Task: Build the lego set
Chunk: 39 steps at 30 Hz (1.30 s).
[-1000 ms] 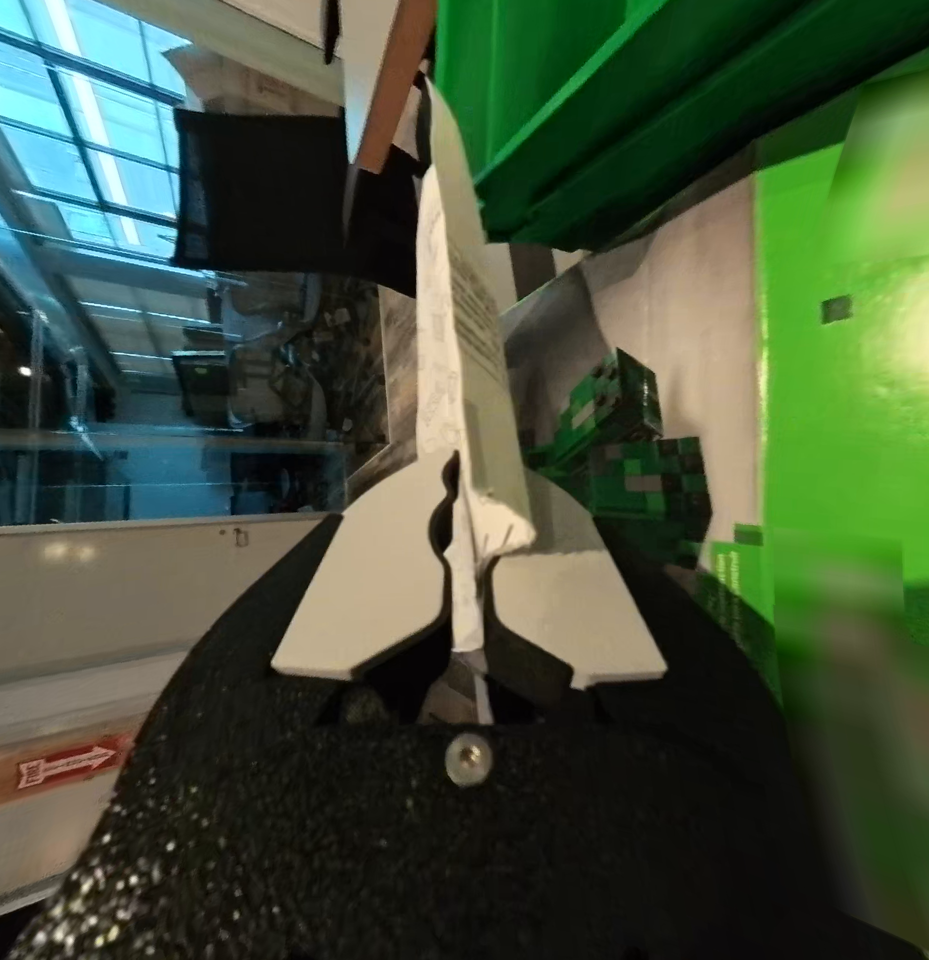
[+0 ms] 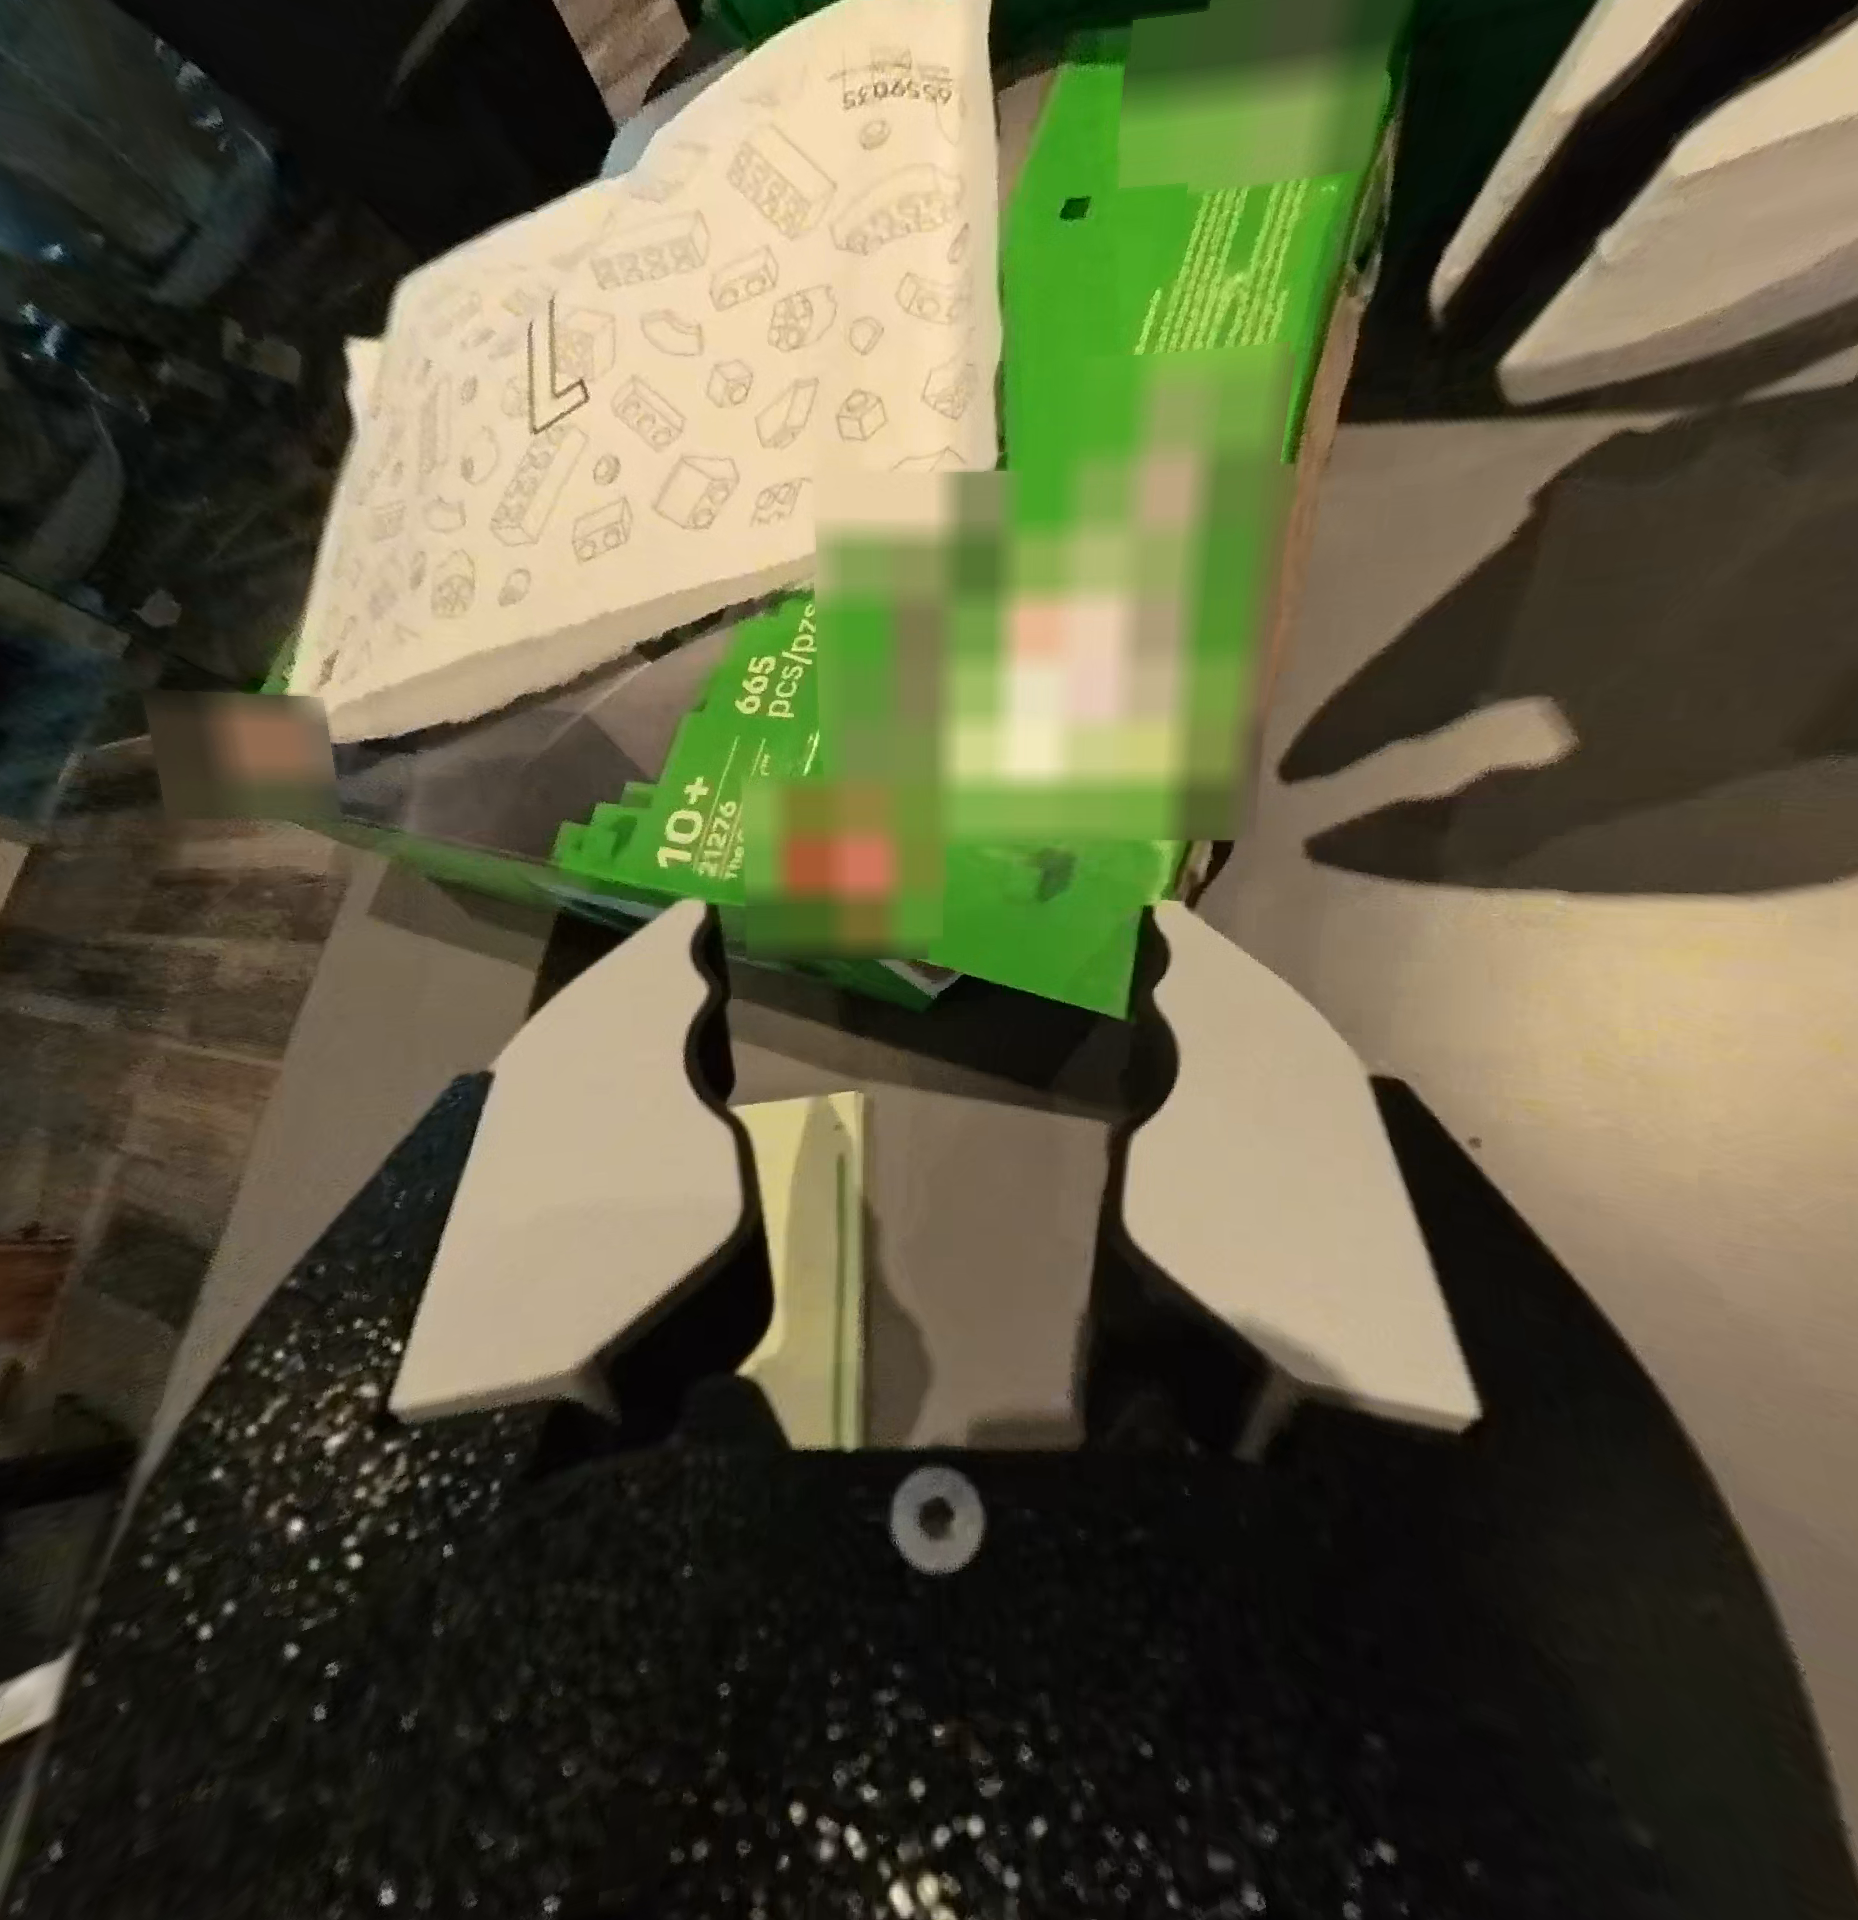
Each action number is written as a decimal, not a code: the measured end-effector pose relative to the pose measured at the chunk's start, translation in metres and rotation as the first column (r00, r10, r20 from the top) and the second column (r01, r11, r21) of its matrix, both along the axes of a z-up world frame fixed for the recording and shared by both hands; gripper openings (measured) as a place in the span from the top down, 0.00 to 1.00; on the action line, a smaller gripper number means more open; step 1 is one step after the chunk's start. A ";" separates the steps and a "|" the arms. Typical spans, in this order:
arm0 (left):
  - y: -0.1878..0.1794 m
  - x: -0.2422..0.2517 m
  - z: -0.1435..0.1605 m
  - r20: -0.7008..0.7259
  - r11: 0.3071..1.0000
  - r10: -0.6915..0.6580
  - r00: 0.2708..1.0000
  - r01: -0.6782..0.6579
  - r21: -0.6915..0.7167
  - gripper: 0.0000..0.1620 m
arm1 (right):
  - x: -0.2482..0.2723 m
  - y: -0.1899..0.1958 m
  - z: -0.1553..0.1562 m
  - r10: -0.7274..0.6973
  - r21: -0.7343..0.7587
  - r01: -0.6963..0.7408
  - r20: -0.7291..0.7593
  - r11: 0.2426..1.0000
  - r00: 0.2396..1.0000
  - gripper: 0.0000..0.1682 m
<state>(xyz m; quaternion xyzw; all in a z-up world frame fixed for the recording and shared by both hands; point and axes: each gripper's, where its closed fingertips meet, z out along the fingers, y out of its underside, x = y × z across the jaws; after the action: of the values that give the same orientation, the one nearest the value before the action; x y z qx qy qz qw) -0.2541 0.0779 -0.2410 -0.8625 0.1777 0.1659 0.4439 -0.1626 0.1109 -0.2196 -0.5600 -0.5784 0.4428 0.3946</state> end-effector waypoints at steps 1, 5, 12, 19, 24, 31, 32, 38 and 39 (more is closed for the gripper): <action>0.002 0.001 -0.002 0.024 1.000 -0.003 1.000 0.003 -0.007 0.53 | 0.001 0.005 -0.001 -0.010 -0.004 0.010 0.002 1.000 1.000 0.92; 0.015 0.004 -0.008 0.026 0.999 -0.013 1.000 0.014 -0.029 0.53 | 0.004 0.013 -0.007 0.009 0.031 -0.010 0.028 0.999 1.000 0.94; 0.043 0.005 -0.005 0.090 1.000 -0.010 0.996 0.008 0.018 0.54 | 0.010 0.027 -0.007 0.113 0.010 -0.114 0.046 0.993 0.993 0.95; 0.083 0.022 -0.002 0.126 0.996 -0.045 0.991 0.035 0.079 0.56 | 0.016 0.080 -0.006 0.039 -0.044 -0.038 0.031 0.998 0.999 0.95; 0.099 0.030 0.004 0.185 0.992 -0.012 0.983 -0.012 0.124 0.57 | 0.019 0.077 0.003 0.021 -0.115 -0.024 -0.025 0.993 0.999 0.94; 0.015 0.047 0.023 0.161 0.963 0.098 0.982 -0.134 0.233 0.57 | 0.007 0.015 0.006 0.077 -0.029 -0.079 -0.054 0.996 0.996 0.91; -0.006 0.050 0.025 0.159 0.957 0.123 0.980 -0.160 0.242 0.57 | 0.005 0.002 0.007 0.100 -0.019 -0.101 -0.057 0.995 0.993 0.91; -0.151 0.063 0.030 0.077 0.915 0.362 0.929 -0.370 0.159 0.49 | -0.006 -0.098 0.000 0.269 0.004 -0.269 -0.049 0.963 0.962 0.91; -0.176 0.063 0.030 0.071 0.896 0.414 0.908 -0.420 0.145 0.48 | -0.007 -0.113 -0.003 0.286 0.022 -0.285 -0.039 0.958 0.957 0.91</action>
<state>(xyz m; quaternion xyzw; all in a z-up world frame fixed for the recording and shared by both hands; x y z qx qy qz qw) -0.1910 -0.0981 -0.2110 -0.8458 -0.0332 0.2539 0.4680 -0.1700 -0.0018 -0.2227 -0.4581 -0.6485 0.5020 0.3430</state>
